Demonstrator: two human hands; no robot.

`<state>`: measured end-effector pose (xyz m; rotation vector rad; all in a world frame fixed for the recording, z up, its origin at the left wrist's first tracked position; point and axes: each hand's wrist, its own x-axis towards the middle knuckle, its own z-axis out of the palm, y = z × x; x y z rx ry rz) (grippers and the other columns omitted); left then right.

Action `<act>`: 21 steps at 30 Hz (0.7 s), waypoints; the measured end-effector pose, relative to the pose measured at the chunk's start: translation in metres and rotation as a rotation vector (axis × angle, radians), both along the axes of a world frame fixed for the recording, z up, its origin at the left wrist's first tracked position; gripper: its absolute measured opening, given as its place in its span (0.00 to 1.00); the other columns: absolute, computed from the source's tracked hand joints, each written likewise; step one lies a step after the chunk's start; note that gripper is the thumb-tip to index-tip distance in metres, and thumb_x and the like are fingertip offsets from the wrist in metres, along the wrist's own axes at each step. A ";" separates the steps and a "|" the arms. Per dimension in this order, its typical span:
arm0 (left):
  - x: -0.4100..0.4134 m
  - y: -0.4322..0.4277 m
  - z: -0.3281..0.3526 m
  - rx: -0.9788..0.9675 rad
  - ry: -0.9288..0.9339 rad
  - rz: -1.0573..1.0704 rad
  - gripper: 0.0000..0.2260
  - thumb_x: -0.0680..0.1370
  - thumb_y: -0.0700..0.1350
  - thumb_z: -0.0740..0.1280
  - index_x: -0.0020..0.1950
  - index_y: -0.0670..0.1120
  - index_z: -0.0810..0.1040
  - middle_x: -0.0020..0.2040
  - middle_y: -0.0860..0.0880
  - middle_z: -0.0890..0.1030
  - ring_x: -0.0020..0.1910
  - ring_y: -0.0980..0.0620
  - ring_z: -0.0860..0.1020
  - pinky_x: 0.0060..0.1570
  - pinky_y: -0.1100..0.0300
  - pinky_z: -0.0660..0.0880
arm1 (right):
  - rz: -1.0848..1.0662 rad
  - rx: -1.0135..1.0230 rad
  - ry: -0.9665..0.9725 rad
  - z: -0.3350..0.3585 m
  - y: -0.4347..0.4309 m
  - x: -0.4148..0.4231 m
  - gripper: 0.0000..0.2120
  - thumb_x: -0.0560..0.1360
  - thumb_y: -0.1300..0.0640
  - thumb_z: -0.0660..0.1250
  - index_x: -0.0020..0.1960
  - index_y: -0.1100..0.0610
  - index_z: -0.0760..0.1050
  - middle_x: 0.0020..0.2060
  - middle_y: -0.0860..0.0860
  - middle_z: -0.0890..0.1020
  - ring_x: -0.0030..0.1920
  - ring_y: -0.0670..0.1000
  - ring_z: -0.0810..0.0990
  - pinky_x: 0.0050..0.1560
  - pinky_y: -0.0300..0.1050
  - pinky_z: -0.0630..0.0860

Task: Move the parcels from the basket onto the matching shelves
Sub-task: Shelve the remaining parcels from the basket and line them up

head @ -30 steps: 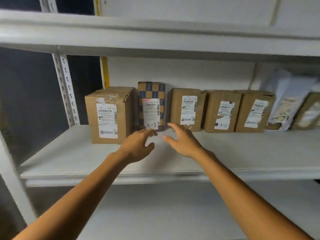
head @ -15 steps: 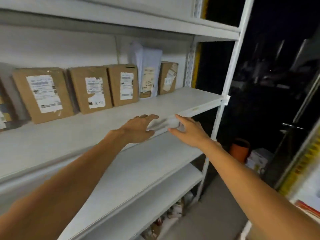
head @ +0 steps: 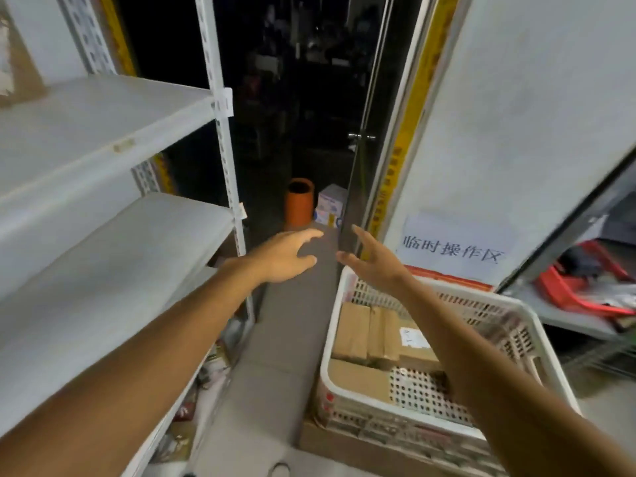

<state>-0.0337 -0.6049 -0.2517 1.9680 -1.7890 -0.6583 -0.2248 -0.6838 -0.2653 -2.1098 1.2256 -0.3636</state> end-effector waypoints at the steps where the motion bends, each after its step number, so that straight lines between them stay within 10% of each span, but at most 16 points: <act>1: -0.004 -0.009 -0.010 0.008 0.016 -0.020 0.25 0.79 0.49 0.64 0.74 0.58 0.61 0.72 0.50 0.68 0.67 0.49 0.70 0.55 0.59 0.67 | -0.016 0.018 0.007 -0.007 -0.002 -0.007 0.34 0.76 0.39 0.64 0.77 0.45 0.56 0.73 0.53 0.67 0.68 0.55 0.71 0.58 0.42 0.68; 9: -0.062 -0.105 -0.119 0.190 0.130 -0.210 0.25 0.79 0.46 0.64 0.75 0.52 0.62 0.72 0.47 0.69 0.66 0.46 0.71 0.55 0.58 0.69 | -0.201 0.216 0.003 -0.092 -0.037 -0.082 0.24 0.78 0.48 0.65 0.72 0.53 0.67 0.68 0.54 0.71 0.70 0.55 0.66 0.62 0.43 0.61; 14: -0.112 -0.132 -0.175 0.348 0.143 -0.338 0.25 0.79 0.46 0.64 0.75 0.52 0.61 0.75 0.49 0.63 0.72 0.49 0.64 0.67 0.56 0.64 | -0.336 0.422 0.027 -0.143 -0.054 -0.131 0.32 0.78 0.45 0.64 0.77 0.55 0.58 0.76 0.56 0.62 0.75 0.57 0.61 0.73 0.56 0.61; 21: -0.176 -0.160 -0.241 0.522 0.160 -0.277 0.24 0.80 0.49 0.63 0.74 0.56 0.61 0.73 0.50 0.66 0.69 0.50 0.67 0.59 0.61 0.66 | -0.376 0.608 0.025 -0.217 -0.087 -0.213 0.33 0.78 0.44 0.63 0.77 0.55 0.56 0.75 0.57 0.64 0.74 0.57 0.62 0.71 0.52 0.62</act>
